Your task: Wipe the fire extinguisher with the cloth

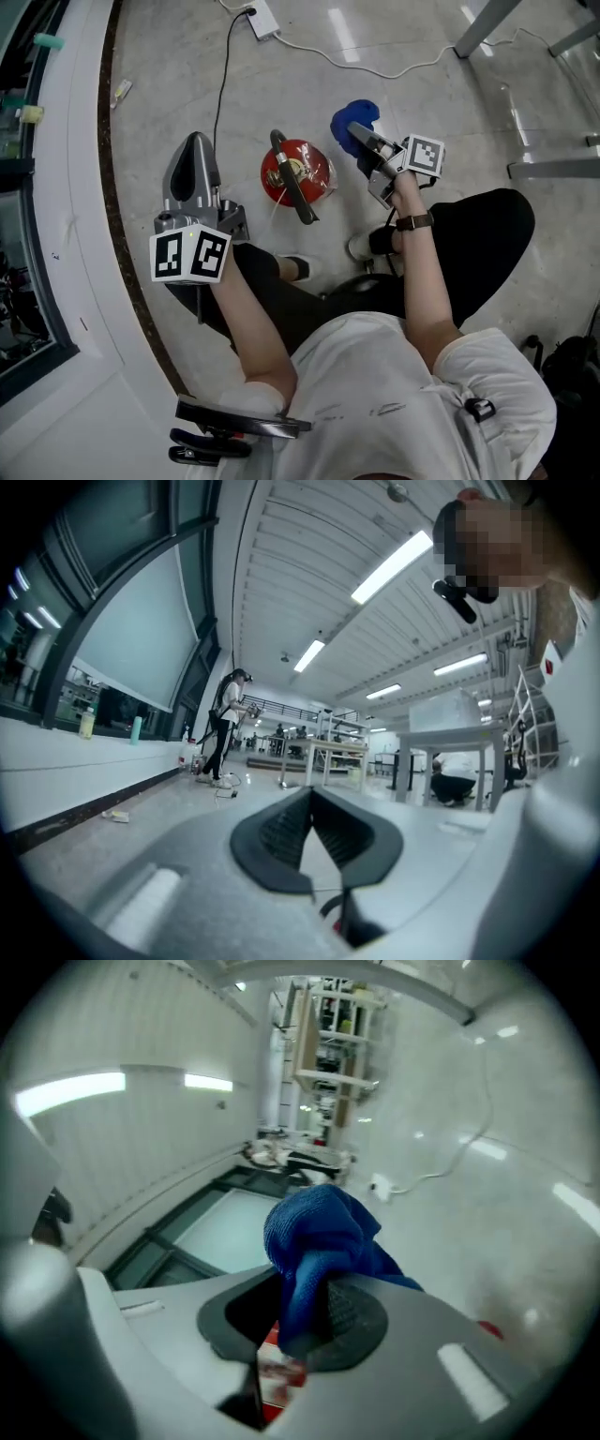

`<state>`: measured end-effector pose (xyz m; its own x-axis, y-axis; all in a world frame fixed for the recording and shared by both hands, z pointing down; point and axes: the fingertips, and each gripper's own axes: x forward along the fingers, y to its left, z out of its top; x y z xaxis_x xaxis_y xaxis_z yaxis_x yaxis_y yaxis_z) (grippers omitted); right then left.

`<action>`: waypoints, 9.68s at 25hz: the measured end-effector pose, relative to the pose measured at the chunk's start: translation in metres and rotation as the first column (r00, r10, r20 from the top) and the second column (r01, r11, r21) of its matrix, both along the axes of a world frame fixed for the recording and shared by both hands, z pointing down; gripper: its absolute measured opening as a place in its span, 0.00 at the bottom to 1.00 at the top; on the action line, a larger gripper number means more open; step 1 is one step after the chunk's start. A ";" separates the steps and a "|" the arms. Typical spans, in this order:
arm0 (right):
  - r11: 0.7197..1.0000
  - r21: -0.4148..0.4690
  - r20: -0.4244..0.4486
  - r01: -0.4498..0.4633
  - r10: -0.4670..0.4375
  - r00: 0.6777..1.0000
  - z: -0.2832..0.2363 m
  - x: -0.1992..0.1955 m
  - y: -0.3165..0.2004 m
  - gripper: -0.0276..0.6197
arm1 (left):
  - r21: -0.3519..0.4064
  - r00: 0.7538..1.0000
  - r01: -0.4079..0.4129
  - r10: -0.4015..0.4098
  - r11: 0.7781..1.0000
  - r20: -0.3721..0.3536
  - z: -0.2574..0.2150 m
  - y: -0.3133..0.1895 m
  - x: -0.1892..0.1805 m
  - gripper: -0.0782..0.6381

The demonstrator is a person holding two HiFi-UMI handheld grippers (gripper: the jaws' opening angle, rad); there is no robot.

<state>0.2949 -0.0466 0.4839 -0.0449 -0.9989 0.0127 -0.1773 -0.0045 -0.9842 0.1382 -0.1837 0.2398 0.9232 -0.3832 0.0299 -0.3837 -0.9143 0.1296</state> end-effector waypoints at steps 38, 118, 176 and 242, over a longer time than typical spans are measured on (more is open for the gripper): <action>0.898 -0.423 0.116 0.120 -0.077 0.990 0.263 -0.030 -0.010 0.14 | -0.054 0.996 0.031 -0.026 0.998 0.084 0.045 0.001 -0.035 0.11; 0.579 -0.449 -0.283 0.681 -0.815 0.506 0.131 -0.012 -0.159 0.14 | -0.169 0.991 0.096 -0.111 0.981 -0.080 0.033 -0.073 -0.083 0.11; -0.739 -0.499 0.397 -0.453 0.269 -0.877 0.198 -0.210 -0.062 0.15 | -0.225 0.796 0.583 -0.604 0.781 -0.034 0.094 -0.095 -0.262 0.11; -0.735 -0.275 0.304 -0.619 0.544 -0.782 0.214 -0.220 0.026 0.17 | -0.283 0.763 0.595 -0.639 0.753 -0.098 0.077 -0.070 -0.321 0.11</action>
<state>0.0744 -0.0204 0.6978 0.6545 0.7051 0.2728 0.0688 0.3038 -0.9502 -0.1827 -0.2536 0.3170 0.4838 -0.8740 0.0460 -0.8032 -0.4225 0.4200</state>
